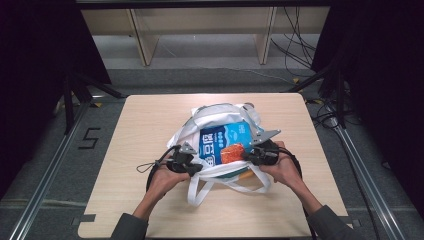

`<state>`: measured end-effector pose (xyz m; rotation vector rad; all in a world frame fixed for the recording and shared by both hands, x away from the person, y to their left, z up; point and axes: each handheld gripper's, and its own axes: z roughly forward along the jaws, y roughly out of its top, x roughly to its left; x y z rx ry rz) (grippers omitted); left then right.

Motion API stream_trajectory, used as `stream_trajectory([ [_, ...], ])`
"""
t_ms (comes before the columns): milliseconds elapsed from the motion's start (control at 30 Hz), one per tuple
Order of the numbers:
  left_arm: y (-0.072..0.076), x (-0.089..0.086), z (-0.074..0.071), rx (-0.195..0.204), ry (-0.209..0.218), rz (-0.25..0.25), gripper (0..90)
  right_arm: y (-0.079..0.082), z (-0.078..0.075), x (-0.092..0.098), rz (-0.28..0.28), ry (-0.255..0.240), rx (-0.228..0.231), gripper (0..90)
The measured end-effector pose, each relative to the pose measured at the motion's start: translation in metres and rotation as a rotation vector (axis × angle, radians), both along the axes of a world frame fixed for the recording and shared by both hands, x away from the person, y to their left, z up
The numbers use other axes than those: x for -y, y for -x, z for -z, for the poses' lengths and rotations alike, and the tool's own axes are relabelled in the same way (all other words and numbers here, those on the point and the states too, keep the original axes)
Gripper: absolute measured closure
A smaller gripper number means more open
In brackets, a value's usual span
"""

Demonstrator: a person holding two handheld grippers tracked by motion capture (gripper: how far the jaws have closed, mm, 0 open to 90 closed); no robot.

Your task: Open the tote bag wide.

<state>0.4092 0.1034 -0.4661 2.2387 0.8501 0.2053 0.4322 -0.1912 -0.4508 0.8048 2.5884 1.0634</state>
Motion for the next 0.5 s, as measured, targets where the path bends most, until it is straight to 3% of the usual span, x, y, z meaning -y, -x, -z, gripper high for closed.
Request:
stream_trajectory([
  [133, 0.001, -0.005, -0.008, 0.031, 0.088, -0.037, 86.8, 0.000, -0.002, 0.004, 0.011, -0.014, -0.007, 90.0],
  [167, 0.000, -0.008, -0.011, 0.049, 0.102, -0.034, 86.2, -0.001, -0.003, 0.006, -0.008, -0.012, -0.019, 90.0],
  [200, 0.001, -0.010, -0.014, 0.046, 0.107, -0.048, 86.0, -0.002, -0.002, 0.006, -0.001, -0.035, 0.004, 90.0],
  [267, 0.000, -0.015, -0.019, 0.069, 0.135, -0.074, 85.8, -0.002, -0.006, 0.007, 0.010, -0.039, -0.021, 90.0],
  [367, 0.000, -0.019, -0.025, 0.082, 0.157, -0.098, 84.8, -0.003, -0.011, 0.009, -0.006, -0.050, 0.004, 89.9],
  [433, -0.001, -0.019, -0.029, 0.089, 0.163, -0.104, 83.8, -0.003, -0.014, 0.010, -0.004, -0.069, -0.003, 89.7],
  [500, -0.004, -0.021, -0.034, 0.115, 0.153, -0.114, 82.8, -0.004, -0.019, 0.012, 0.008, -0.074, 0.008, 89.7],
])
